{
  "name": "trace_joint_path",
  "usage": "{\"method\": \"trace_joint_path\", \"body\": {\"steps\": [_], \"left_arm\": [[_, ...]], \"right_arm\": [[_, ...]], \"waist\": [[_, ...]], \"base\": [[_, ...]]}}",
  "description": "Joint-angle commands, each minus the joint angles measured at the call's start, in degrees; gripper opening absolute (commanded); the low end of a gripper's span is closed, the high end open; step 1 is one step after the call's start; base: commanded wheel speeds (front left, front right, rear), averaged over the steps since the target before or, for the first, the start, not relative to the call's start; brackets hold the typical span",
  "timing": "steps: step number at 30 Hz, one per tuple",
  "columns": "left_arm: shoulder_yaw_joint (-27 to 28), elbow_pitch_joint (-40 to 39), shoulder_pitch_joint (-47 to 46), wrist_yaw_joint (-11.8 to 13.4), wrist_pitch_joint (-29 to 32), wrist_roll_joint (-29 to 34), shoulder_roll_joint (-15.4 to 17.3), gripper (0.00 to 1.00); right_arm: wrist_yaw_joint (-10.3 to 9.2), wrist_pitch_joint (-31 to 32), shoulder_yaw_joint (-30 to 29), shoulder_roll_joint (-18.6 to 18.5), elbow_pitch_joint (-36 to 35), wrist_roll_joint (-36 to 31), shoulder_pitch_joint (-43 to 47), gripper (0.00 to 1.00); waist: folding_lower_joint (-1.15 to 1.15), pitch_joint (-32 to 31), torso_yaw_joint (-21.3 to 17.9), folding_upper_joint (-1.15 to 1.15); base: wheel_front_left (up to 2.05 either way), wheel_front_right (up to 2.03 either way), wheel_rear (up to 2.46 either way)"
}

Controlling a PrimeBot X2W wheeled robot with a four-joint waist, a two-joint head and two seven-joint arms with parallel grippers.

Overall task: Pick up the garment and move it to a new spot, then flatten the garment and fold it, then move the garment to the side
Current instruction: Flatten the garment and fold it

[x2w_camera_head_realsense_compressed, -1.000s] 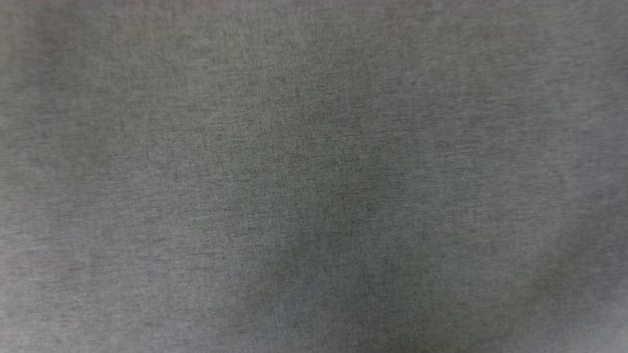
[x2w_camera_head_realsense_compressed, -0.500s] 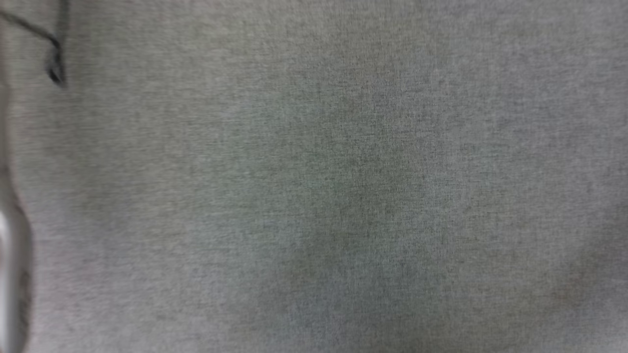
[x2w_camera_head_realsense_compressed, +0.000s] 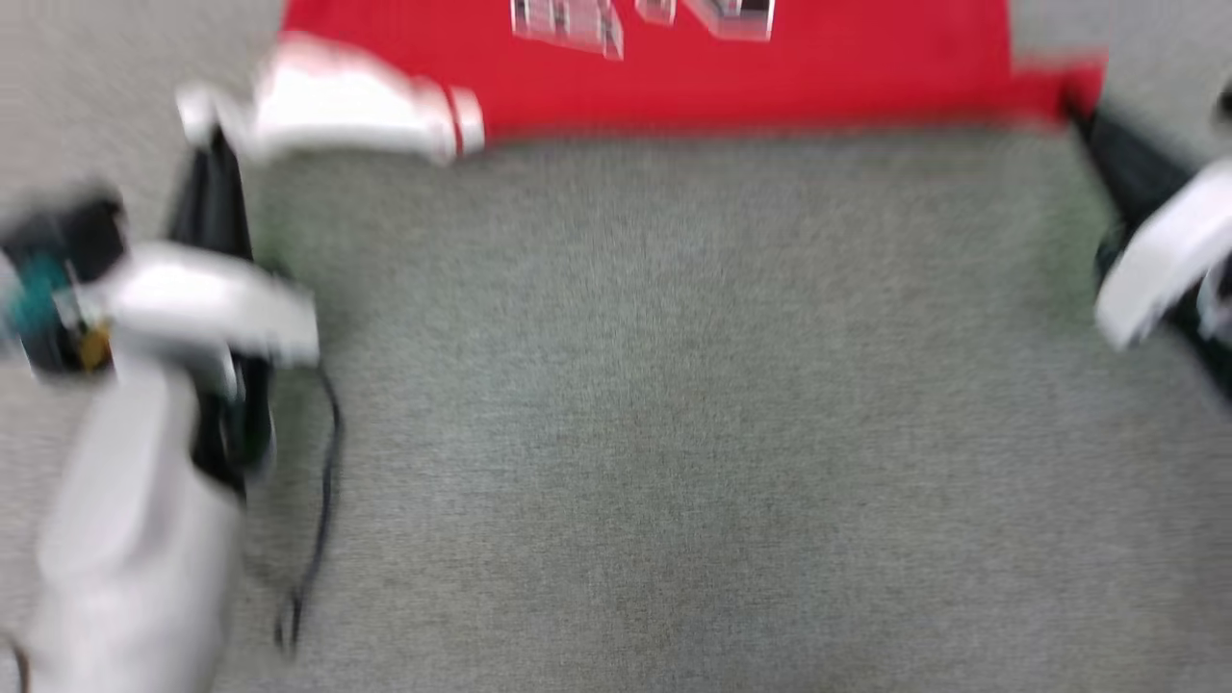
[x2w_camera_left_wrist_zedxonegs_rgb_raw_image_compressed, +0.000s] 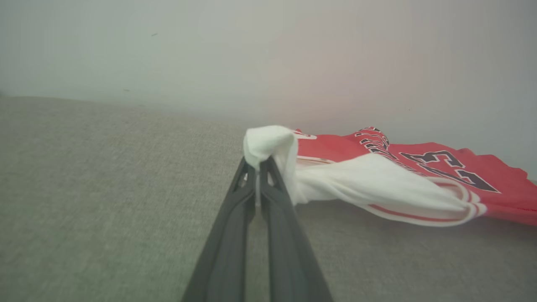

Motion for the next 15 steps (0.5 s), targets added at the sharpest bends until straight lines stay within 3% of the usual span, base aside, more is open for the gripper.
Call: {"method": "trace_joint_path", "body": {"steps": [1,15], "left_arm": [[0.4,-1.7,4.3,0.8,-0.3,-0.3,0.7,0.0],[0.5,-23.2,40.6,9.9,8.3,-3.1,3.3,0.0]], "right_arm": [[-0.12,0.4,-0.4,-0.7,-0.4,0.2,3.8,0.0],[-0.13,5.3,-12.9,1.7,-10.9,-2.4,37.9,0.0]], "waist": [[0.0,-6.1,0.2,0.0],[0.0,-21.5,1.3,0.0]], "base": [[0.0,0.0,0.0],[0.0,0.0,0.0]]}}
